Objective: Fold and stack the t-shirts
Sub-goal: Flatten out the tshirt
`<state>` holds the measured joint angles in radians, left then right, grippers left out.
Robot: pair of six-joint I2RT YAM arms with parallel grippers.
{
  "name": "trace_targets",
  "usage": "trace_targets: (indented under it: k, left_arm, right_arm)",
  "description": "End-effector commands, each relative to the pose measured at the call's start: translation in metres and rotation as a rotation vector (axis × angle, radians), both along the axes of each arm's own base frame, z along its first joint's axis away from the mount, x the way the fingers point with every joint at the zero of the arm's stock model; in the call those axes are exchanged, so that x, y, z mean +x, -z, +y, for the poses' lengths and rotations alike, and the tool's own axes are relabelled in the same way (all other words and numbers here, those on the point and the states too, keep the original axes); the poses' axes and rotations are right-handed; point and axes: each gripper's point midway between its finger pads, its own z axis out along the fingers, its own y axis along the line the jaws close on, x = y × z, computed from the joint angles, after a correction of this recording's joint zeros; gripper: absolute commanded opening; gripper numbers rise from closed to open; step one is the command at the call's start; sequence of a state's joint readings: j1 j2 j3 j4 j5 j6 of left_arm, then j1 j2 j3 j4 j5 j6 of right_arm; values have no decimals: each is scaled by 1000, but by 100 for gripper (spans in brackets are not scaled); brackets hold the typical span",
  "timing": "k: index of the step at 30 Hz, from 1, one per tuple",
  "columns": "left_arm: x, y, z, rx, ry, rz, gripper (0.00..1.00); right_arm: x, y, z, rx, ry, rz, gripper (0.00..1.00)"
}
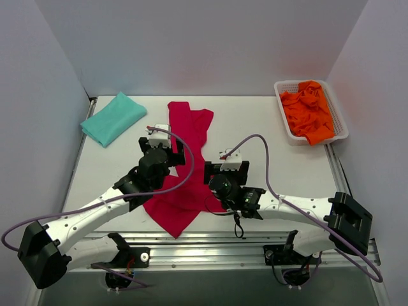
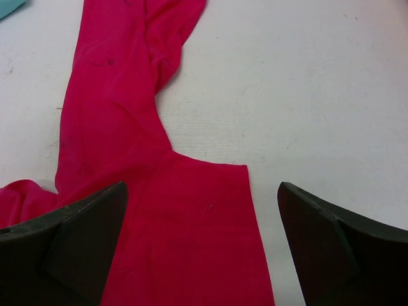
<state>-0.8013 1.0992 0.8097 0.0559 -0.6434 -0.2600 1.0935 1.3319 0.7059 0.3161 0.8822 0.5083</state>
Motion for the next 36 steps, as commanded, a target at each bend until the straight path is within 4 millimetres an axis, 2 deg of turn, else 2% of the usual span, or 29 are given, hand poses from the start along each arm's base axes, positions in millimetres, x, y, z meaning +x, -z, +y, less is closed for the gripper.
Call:
trace_targets:
  k: [1, 5, 6, 10, 12, 13, 15, 18, 19, 20, 21, 22, 23, 25, 27, 29, 31, 35, 36]
  left_arm:
    - [11, -3, 6, 14, -80, -7, 94]
    - [21, -1, 1, 51, -94, 2, 94]
    - [24, -6, -2, 51, -93, -4, 94]
    - [38, -1, -4, 85, -100, 22, 94]
    - [46, 2, 2, 75, -107, 46, 94]
    - [49, 0, 2, 68, -109, 49, 94]
    - [56, 1, 10, 53, -116, 58, 94]
    - [63, 3, 22, 30, -138, 67, 94]
    - [68, 4, 30, 14, -141, 74, 94]
    - [70, 7, 34, -8, -146, 83, 94]
    - [72, 8, 37, -20, -146, 90, 94]
    - [75, 11, 41, -34, -141, 102, 94]
    - [76, 13, 42, -48, -141, 107, 94]
    - [76, 18, 42, -48, -134, 120, 94]
    - [76, 23, 38, -53, -115, 129, 94]
    - [76, 26, 36, -56, -108, 140, 94]
    - [75, 27, 35, -61, -104, 145, 94]
    - [71, 32, 33, -77, -92, 155, 94]
    - [71, 32, 33, -82, -88, 155, 94]
  right_arm:
    - [5, -19, -3, 25, 31, -31, 100]
    - [1, -22, -2, 33, -9, -37, 100]
    - [1, -27, -3, 43, -14, -44, 100]
    - [0, -33, -3, 44, -29, -15, 100]
    - [-1, -44, 0, 83, -35, -4, 100]
    - [-5, -40, -1, 72, -45, 25, 100]
    - [-7, -43, -6, 124, -16, 44, 100]
    - [-12, -26, -25, 159, 39, 131, 100]
    - [-9, -9, -41, 157, 76, 178, 100]
    - [-14, 4, -37, 200, 39, 247, 100]
    - [-16, 13, -40, 251, 55, 282, 100]
    - [-20, 33, -51, 251, 84, 325, 100]
    - [-26, 42, -52, 263, 92, 354, 100]
    - [-38, 69, -62, 278, 158, 427, 100]
    - [-51, 88, -61, 291, 174, 491, 100]
    - [-64, 100, -61, 317, 186, 525, 100]
    - [-72, 105, -61, 339, 204, 533, 99]
    - [-91, 105, -59, 345, 218, 522, 99]
    - [-101, 106, -57, 326, 201, 528, 99]
